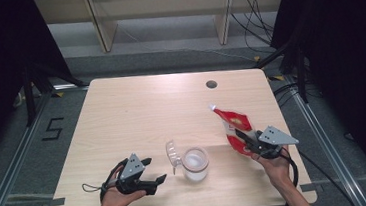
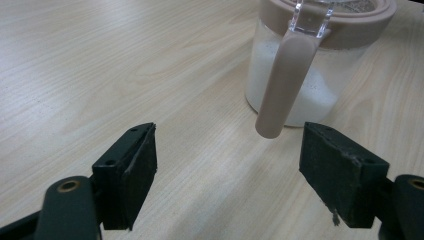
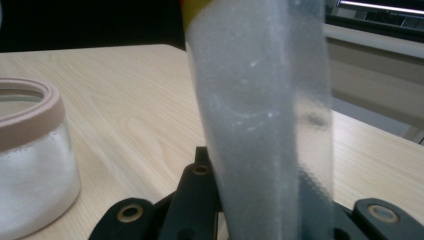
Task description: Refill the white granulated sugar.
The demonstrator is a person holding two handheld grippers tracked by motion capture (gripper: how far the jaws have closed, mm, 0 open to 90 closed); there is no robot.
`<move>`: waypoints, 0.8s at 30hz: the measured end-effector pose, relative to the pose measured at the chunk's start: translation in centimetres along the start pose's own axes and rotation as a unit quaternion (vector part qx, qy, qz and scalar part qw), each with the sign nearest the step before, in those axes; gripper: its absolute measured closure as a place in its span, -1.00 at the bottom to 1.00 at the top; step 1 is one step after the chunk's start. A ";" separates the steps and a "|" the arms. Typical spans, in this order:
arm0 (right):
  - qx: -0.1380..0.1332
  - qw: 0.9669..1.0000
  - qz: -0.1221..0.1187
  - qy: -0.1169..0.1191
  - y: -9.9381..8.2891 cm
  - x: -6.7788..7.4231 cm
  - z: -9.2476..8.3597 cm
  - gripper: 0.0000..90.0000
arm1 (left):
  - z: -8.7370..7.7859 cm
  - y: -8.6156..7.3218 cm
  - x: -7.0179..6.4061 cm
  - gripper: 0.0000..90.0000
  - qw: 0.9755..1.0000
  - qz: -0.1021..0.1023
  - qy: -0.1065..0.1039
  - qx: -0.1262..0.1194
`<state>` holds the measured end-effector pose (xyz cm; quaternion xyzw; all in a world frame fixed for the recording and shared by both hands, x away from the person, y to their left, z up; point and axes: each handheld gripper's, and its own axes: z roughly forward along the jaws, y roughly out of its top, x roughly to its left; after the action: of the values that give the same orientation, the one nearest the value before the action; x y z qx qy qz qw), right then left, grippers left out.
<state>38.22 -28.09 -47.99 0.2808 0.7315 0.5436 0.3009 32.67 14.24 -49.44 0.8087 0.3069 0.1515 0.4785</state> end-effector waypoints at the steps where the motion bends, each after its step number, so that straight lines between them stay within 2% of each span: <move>1: 0.002 1.000 0.000 0.000 -0.1 0.0 0.2 0.91 | 0.0 0.0 0.0 -0.49 1.000 0.000 0.000 0.000; 2: 0.001 1.000 -0.005 0.000 -0.2 -0.1 0.4 0.91 | 0.0 0.0 0.0 -0.49 1.000 -0.003 -0.003 -0.004; 3: 0.011 1.000 0.011 0.008 -0.3 0.1 0.4 0.91 | 0.0 0.0 0.0 -0.49 1.000 -0.003 -0.004 -0.005; 4: 0.003 1.000 0.001 0.005 -0.3 0.0 0.6 0.90 | 0.0 0.0 0.0 -0.49 1.000 -0.005 -0.003 -0.003; 5: 0.003 1.000 0.001 0.005 -0.3 0.0 0.6 0.90 | 0.0 0.0 0.0 -0.49 1.000 -0.006 -0.003 -0.004; 8: 0.015 1.000 0.011 -0.001 -0.5 0.0 0.5 0.90 | 0.0 0.0 -0.1 -0.49 1.000 -0.007 -0.004 -0.003; 10: 0.008 1.000 0.020 0.006 -0.6 0.1 0.6 0.90 | 0.0 0.0 -0.1 -0.49 1.000 -0.001 0.000 0.001; 12: 0.008 1.000 0.009 -0.006 -0.6 -0.1 0.5 0.89 | 0.0 0.0 -0.1 -0.49 1.000 -0.007 -0.001 -0.001; 14: 0.009 1.000 0.004 -0.012 -0.7 -0.1 0.4 0.87 | 0.0 0.0 -0.1 -0.49 1.000 -0.002 0.000 -0.001; 15: 0.020 1.000 0.001 -0.003 -0.7 -0.3 0.2 0.86 | 0.0 0.0 0.0 -0.49 1.000 0.004 -0.001 -0.002; 16: 0.019 1.000 0.019 -0.008 -0.7 -0.1 0.1 0.86 | 0.0 0.0 0.0 -0.49 1.000 -0.004 -0.003 -0.003; 17: 0.017 1.000 0.019 -0.008 -0.7 -0.1 0.1 0.86 | 0.1 0.0 -0.1 -0.49 1.000 -0.009 -0.003 -0.004; 18: 0.020 0.999 0.022 -0.013 -0.7 -0.1 0.0 0.86 | 0.0 0.0 -0.1 -0.49 1.000 -0.004 -0.001 -0.001; 20: 0.027 1.000 -0.004 -0.009 -0.7 -0.3 0.1 0.86 | 0.1 0.0 -0.1 -0.49 1.000 -0.005 -0.001 -0.003; 21: 0.037 0.999 0.014 -0.006 -0.8 0.0 0.0 0.87 | 0.0 0.0 -0.1 -0.49 1.000 -0.003 -0.001 -0.001; 22: 0.030 1.000 0.009 -0.004 -0.8 -0.1 0.1 0.87 | 0.0 0.0 -0.1 -0.49 1.000 -0.008 -0.001 -0.002; 23: 0.022 1.000 -0.009 0.001 -0.7 -0.4 0.2 0.87 | 0.0 0.0 0.0 -0.49 1.000 -0.005 -0.004 -0.003; 24: 0.025 1.000 -0.006 -0.005 -0.8 -0.3 0.1 0.87 | 0.1 0.0 -0.1 -0.49 1.000 -0.008 -0.003 -0.005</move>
<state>38.41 -28.42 -48.71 0.2863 0.7452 0.5219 0.3005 32.63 14.17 -49.48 0.8043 0.3111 0.1466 0.4846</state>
